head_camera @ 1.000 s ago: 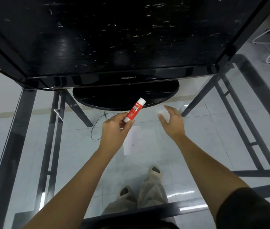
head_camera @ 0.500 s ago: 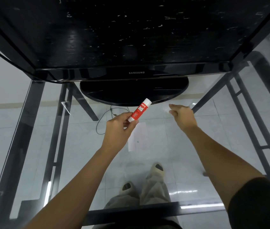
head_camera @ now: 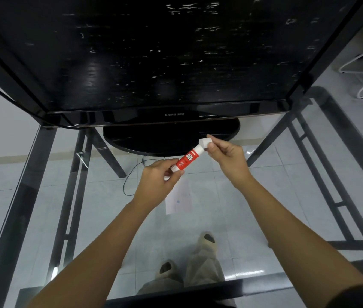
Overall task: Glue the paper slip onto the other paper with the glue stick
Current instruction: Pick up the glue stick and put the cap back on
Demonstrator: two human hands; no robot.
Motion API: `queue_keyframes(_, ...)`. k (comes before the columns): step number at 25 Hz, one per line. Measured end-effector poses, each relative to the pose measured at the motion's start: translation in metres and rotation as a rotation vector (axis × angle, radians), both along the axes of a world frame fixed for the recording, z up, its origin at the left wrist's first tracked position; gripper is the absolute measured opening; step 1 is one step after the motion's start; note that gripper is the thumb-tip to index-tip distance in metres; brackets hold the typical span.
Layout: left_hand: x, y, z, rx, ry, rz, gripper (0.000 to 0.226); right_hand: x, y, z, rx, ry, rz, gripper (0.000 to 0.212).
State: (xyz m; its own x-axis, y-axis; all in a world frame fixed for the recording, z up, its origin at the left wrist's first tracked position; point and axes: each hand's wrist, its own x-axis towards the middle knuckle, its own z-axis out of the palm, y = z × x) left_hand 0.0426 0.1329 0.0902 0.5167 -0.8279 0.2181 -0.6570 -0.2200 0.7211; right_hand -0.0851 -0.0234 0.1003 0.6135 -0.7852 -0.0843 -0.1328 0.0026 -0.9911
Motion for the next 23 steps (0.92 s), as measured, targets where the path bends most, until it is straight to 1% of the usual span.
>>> queue_keyframes(7,-0.0005,0.0012,0.004,-0.017,0.007,0.022,0.038,-0.0046,-0.0026,0.0101,-0.063,0.027,0.016,0.034)
queue_keyframes(13,0.0028,0.0015,0.0041,0.0,0.003,0.0,0.037,-0.0046,-0.0028,0.0098,-0.125,0.069,0.101,0.034)
queue_keyframes(17,0.0072,0.0012,0.0025,0.032,-0.027,-0.02,0.037,-0.0061,-0.0067,0.0061,-0.19,0.153,0.174,0.034)
queue_keyframes(23,0.0064,-0.0055,0.0006,0.045,-0.06,-0.039,0.037,-0.0066,-0.0054,0.0036,-0.188,0.187,0.183,0.036)
